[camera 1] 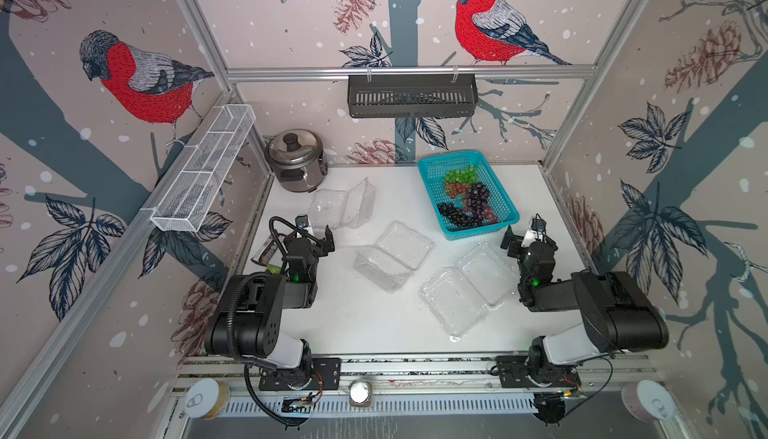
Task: Pack grapes into containers
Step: Move the basket to the corner of the board.
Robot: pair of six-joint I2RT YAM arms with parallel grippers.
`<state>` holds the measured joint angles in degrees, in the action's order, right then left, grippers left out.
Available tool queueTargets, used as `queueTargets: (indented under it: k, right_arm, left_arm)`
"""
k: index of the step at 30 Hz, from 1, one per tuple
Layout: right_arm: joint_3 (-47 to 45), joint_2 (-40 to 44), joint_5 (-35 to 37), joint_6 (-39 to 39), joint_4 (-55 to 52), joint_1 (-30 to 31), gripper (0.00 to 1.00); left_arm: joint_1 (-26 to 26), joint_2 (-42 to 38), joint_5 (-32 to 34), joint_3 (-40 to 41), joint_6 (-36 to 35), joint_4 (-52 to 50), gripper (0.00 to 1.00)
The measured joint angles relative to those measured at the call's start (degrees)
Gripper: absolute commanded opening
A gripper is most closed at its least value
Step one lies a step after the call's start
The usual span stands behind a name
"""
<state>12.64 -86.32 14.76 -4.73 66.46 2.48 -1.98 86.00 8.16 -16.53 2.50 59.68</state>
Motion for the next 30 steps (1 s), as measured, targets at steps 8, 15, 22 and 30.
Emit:
queueTargets:
  k: [8, 15, 22, 30]
  right_arm:
    - [0.0, 0.0, 0.0, 0.0, 0.0, 0.0, 0.99]
    - [0.0, 0.0, 0.0, 0.0, 0.0, 0.0, 0.99]
    - [0.0, 0.0, 0.0, 0.0, 0.0, 0.0, 0.99]
    - [0.3, 0.0, -0.5, -0.1, 0.0, -0.8, 0.99]
  left_arm:
    - [0.0, 0.0, 0.0, 0.0, 0.0, 0.0, 0.99]
    - [0.0, 0.0, 0.0, 0.0, 0.0, 0.0, 0.98]
    - [0.0, 0.0, 0.0, 0.0, 0.0, 0.0, 0.98]
    - [0.3, 0.0, -0.1, 0.0, 0.0, 0.0, 0.98]
